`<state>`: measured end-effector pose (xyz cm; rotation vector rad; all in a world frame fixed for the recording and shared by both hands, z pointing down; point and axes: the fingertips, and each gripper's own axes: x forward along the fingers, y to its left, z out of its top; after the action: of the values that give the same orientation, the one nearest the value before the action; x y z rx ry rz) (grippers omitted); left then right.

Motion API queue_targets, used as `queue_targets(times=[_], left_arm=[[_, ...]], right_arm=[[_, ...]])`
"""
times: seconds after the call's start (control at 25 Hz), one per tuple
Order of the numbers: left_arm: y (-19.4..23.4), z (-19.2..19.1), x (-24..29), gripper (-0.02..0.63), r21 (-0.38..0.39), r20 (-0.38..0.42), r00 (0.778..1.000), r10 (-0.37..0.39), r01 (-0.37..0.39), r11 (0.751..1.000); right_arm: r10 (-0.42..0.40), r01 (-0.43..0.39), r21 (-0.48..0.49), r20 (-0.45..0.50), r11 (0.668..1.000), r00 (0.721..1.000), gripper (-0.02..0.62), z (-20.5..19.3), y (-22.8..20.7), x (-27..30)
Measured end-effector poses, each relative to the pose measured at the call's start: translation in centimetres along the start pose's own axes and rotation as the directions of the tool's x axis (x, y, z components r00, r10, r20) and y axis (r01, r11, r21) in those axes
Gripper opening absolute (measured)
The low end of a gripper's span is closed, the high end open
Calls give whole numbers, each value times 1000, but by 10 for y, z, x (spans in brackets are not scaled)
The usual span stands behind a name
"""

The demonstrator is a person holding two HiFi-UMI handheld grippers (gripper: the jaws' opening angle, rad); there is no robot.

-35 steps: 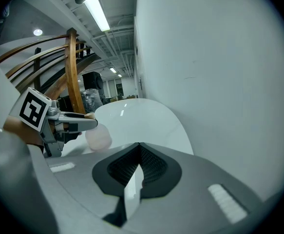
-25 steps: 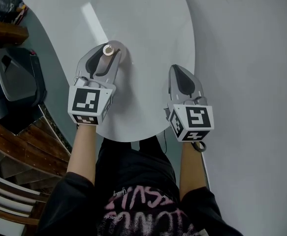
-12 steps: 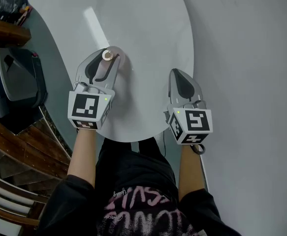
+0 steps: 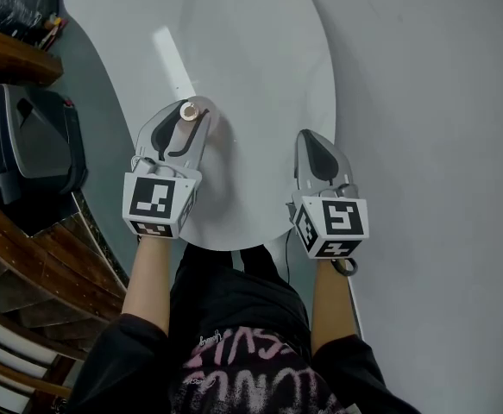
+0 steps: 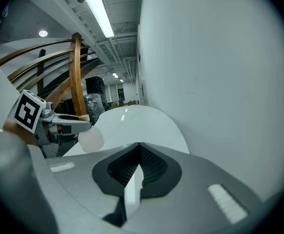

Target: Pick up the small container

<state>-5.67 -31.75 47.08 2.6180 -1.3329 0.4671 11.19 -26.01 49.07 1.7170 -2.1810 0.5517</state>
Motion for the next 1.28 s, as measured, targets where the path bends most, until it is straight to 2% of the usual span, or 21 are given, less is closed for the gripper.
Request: queue_targets(times=[1.28], left_arm=[[-20, 40, -77, 144, 7, 68, 997, 46, -46, 999]], right_arm=[[67, -60, -64, 111, 996, 992, 20, 50, 34, -49]])
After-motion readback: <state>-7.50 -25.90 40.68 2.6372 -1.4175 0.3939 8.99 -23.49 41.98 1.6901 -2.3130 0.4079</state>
